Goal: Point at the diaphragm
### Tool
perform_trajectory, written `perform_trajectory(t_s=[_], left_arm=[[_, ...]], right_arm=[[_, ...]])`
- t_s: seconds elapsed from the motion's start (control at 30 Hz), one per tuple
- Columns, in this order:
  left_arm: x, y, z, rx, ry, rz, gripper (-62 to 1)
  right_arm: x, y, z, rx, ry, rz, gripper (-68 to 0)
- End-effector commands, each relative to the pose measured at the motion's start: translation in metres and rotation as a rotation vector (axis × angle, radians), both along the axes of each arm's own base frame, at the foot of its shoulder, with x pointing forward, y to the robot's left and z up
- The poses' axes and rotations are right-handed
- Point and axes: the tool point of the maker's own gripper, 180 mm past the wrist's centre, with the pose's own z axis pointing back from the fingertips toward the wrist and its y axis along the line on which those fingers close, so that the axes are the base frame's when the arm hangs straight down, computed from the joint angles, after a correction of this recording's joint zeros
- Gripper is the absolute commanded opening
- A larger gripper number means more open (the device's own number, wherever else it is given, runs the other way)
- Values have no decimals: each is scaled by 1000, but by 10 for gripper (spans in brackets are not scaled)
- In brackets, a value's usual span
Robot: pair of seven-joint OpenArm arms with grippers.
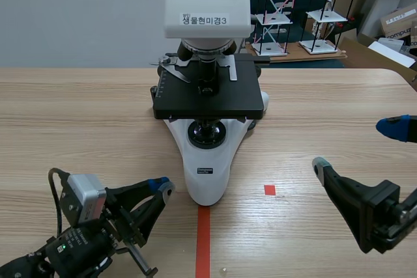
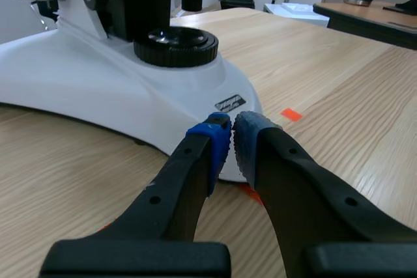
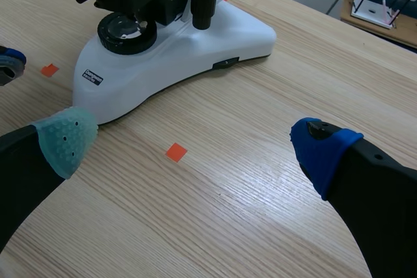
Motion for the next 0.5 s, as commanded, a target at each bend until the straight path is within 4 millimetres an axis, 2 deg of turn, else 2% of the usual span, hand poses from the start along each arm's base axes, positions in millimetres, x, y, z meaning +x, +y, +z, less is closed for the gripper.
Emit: perform_trajectory(t_s=[0.0, 0.27, 0.47], left_arm=[[8, -5, 12, -35, -37, 8, -554], [12, -18, 22, -103, -61, 17, -561], [20, -4, 32, -191, -72, 102, -561]], right_arm=[[1, 3, 7, 10, -19, 12, 4], [1, 3, 7, 10, -19, 12, 4], [1, 3, 7, 10, -19, 12, 4]])
